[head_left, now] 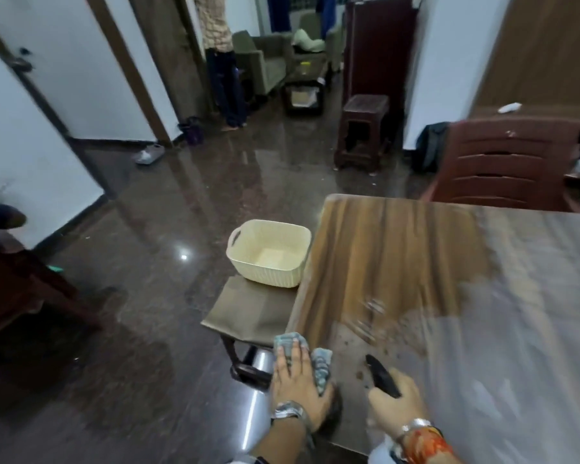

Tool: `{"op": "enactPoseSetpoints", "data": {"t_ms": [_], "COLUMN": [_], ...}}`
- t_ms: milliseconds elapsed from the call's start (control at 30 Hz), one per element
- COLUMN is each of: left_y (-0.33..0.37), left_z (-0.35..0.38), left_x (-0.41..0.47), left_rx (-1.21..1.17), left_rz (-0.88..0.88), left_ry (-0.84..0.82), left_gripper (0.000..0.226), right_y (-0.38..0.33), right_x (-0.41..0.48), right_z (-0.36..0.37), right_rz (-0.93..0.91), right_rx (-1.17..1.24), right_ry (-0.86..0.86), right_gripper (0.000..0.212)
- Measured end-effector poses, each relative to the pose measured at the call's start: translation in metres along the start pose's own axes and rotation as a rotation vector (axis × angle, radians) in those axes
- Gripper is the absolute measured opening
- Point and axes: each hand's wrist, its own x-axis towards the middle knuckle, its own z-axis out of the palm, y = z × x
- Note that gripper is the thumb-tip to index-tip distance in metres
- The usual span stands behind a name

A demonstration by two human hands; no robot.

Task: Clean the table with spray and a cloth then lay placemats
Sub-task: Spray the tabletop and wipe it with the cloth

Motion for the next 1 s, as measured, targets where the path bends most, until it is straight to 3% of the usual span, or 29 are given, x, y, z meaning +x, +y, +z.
{"op": "enactPoseSetpoints", "data": {"t_ms": [100, 200, 400, 600, 833, 1000], "left_y": [0.015, 0.025, 0.042, 0.071, 0.160, 0.289], "left_z": [-0.008, -0.015, -0.016, -0.016, -0.006, 0.017], "left_x": [0.006, 0.012, 0.025, 0.039, 0.111, 0.118], "left_rx": [0.048, 0.028, -0.041, -0.051, -0.003, 0.076], "left_rz": [-0.025, -0.049, -0.071, -0.028, 0.229, 0.603], "left_ry": [-0.139, -0.149, -0.113, -0.113, -0.097, -0.191], "left_gripper": [0.103, 0.110, 0.110, 0.091, 0.082, 0.077], "right_y": [0.009, 0.012, 0.023, 0.033, 0.041, 0.046], "right_x": [0.005, 0.013, 0.015, 0.018, 0.034, 0.043], "right_z": [-0.009, -0.024, -0.055, -0.084, -0.116, -0.154], "right_rz": [0.041, 0.042, 0.120, 0.115, 0.148, 0.189], "right_rx": [0.097, 0.061, 0.150, 0.142, 0.273, 0.305], "right_ry": [0.064, 0.029, 0.042, 0.061, 0.281, 0.493], "right_gripper": [0.022, 0.034, 0.010, 0.007, 0.009, 0.008]}}
